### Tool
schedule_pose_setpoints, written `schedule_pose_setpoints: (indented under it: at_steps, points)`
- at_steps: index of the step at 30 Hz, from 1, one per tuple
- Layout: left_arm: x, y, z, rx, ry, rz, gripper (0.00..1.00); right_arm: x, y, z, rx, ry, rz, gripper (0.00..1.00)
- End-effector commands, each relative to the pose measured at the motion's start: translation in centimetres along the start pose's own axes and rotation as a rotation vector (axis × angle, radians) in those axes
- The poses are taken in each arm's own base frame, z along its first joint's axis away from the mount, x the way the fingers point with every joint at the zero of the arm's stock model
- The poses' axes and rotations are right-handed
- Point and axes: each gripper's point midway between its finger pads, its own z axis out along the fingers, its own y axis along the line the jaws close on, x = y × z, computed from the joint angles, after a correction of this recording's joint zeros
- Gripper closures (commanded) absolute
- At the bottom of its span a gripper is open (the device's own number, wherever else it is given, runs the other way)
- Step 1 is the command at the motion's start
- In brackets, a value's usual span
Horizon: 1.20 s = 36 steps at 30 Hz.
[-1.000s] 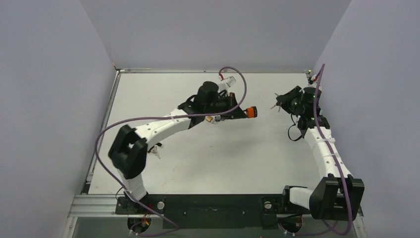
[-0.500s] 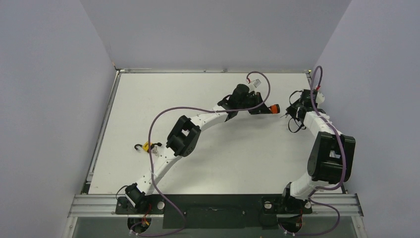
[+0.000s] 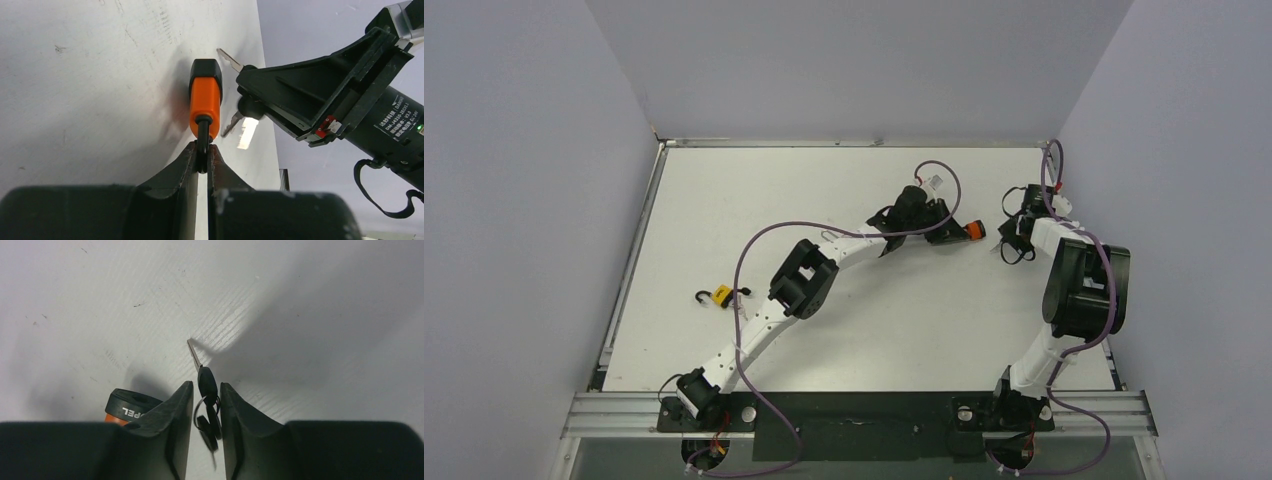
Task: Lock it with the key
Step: Place the lock at the center of the board, then pick up the lock from the center of the board.
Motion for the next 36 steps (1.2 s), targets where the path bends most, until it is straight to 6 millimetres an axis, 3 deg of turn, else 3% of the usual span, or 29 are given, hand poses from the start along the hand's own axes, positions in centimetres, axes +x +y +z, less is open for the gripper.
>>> schedule_pose_setpoints:
  at_steps: [1, 5, 8, 10, 14, 16, 17, 18, 19, 20, 25, 29, 32, 33, 34, 35, 36]
  points:
    - [-0.5, -2.7, 0.4, 0.063, -0.026, -0.003, 0.99, -1.9, 1.7, -0.1, -0.036, -0.059, -0.005, 0.66]
    - [-0.3, -3.0, 0.0, 0.055, -0.002, 0.016, 0.82, -1.9, 2.8, -0.6, -0.053, -0.058, -0.036, 0.54]
    - [-0.9, -4.5, -0.8, 0.062, 0.001, 0.095, 0.69, -2.3, 3.2, -1.4, -0.04, -0.077, -0.057, 0.47]
    - [-1.8, -6.0, -1.6, 0.071, -0.007, 0.147, 0.63, -2.7, 3.3, -2.0, -0.039, -0.094, -0.055, 0.44]
    - [-4.1, -9.5, -3.9, 0.109, -0.03, 0.209, 0.6, -4.0, 4.0, -4.5, -0.071, -0.151, -0.055, 0.38]
    - [-6.1, -13.3, -6.4, 0.149, -0.061, 0.254, 0.58, -4.8, 5.2, -6.9, -0.1, -0.194, -0.093, 0.36]
    - [-6.2, -13.4, -6.9, 0.141, -0.058, 0.267, 0.57, -4.8, 5.2, -7.4, -0.092, -0.201, -0.106, 0.35]
    - [-6.9, -15.1, -8.2, 0.15, -0.073, 0.285, 0.56, -5.0, 5.9, -8.4, -0.101, -0.223, -0.129, 0.35]
    - [-7.1, -15.1, -8.6, 0.14, -0.075, 0.303, 0.55, -4.8, 6.0, -8.9, -0.099, -0.224, -0.145, 0.34]
    - [-7.6, -16.7, -9.8, 0.147, -0.088, 0.322, 0.55, -4.8, 6.6, -9.7, -0.108, -0.243, -0.17, 0.33]
    - [-7.6, -15.8, -12.4, 0.062, -0.081, 0.327, 0.51, -3.2, 8.0, -11.1, -0.173, -0.22, -0.207, 0.32]
    - [-8.5, -14.9, -16.2, -0.054, -0.159, 0.3, 0.5, 1.2, 12.5, -12.2, -0.306, -0.141, -0.341, 0.33]
    - [-8.3, -13.2, -21.1, -0.191, -0.221, 0.251, 0.5, 5.8, 16.6, -13.0, -0.386, -0.092, -0.475, 0.33]
    - [-9.4, -13.8, -23.5, -0.226, -0.29, 0.253, 0.5, 7.6, 18.1, -13.1, -0.407, -0.073, -0.518, 0.33]
    - [-8.3, -11.1, -24.6, -0.304, -0.274, 0.225, 0.5, 8.6, 18.7, -13.0, -0.411, -0.065, -0.541, 0.34]
    - [-9.2, -11.9, -27.0, -0.324, -0.334, 0.228, 0.5, 10.4, 20.2, -13.1, -0.431, -0.049, -0.579, 0.34]
    - [-8.3, -9.3, -28.4, -0.406, -0.333, 0.204, 0.5, 11.3, 20.8, -13.1, -0.438, -0.041, -0.599, 0.34]
